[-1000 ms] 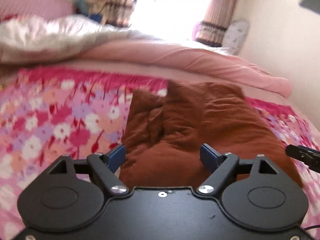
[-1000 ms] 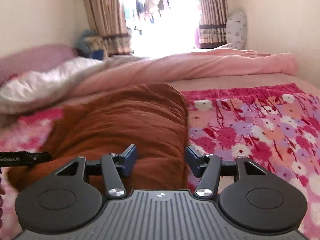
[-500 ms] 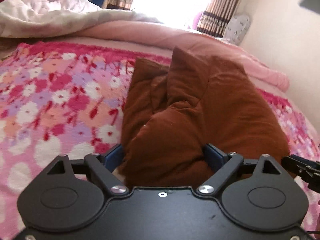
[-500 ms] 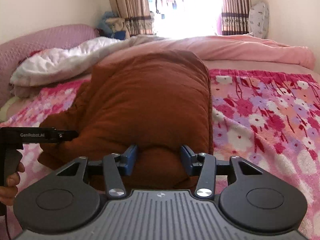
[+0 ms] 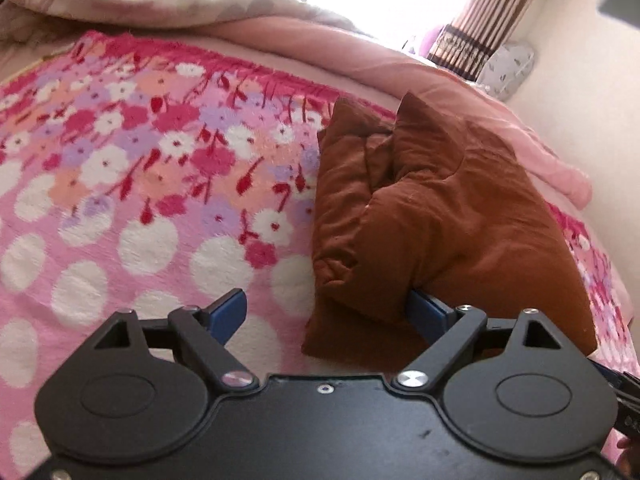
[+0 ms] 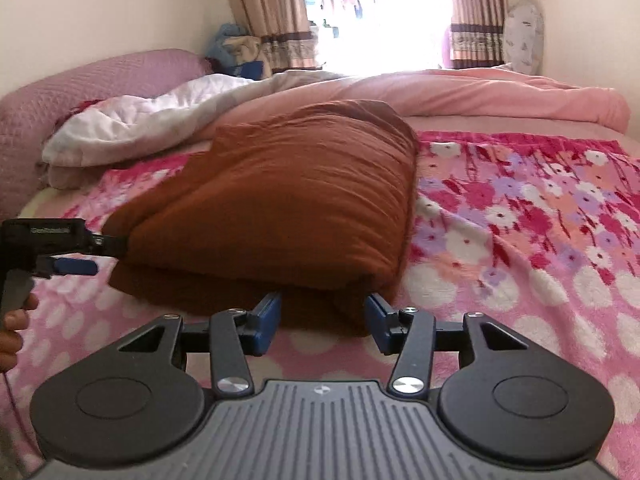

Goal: Fold large clothes

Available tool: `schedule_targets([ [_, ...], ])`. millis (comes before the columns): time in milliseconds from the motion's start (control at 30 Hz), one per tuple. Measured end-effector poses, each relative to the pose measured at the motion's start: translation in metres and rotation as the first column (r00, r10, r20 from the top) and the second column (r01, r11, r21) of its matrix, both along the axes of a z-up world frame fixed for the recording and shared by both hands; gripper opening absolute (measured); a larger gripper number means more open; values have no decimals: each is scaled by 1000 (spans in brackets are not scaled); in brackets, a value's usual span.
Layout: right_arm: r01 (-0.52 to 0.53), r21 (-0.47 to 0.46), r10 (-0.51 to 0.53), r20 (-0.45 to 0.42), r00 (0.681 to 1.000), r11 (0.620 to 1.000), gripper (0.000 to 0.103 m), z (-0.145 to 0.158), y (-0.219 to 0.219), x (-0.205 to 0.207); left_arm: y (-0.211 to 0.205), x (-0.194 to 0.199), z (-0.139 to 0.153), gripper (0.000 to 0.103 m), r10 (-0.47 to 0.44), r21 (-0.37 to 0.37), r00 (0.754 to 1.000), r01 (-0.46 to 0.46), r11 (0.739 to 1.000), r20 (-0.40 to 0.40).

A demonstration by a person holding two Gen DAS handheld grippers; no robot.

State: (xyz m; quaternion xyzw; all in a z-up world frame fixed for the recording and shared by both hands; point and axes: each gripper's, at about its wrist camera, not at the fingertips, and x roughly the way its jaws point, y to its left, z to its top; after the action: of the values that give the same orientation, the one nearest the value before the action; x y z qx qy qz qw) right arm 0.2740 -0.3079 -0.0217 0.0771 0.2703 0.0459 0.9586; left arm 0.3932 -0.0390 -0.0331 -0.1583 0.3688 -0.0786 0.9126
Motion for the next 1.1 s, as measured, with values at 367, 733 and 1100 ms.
schedule_targets([
  [367,92,12,-91,-48,995,996,24,-18,-31,18,-20,-2,-20,87,-74,92,996,79,993,-51],
  [733,76,-21,-76,-22,997,997,27,-8,-32,5,2,-27,25,85,-120,1,992,120,993,28],
  [1100,84,8,-84,-46,995,996,52,-15,-15,17,-60,58,35,88,-152,68,988,152,986,-4],
])
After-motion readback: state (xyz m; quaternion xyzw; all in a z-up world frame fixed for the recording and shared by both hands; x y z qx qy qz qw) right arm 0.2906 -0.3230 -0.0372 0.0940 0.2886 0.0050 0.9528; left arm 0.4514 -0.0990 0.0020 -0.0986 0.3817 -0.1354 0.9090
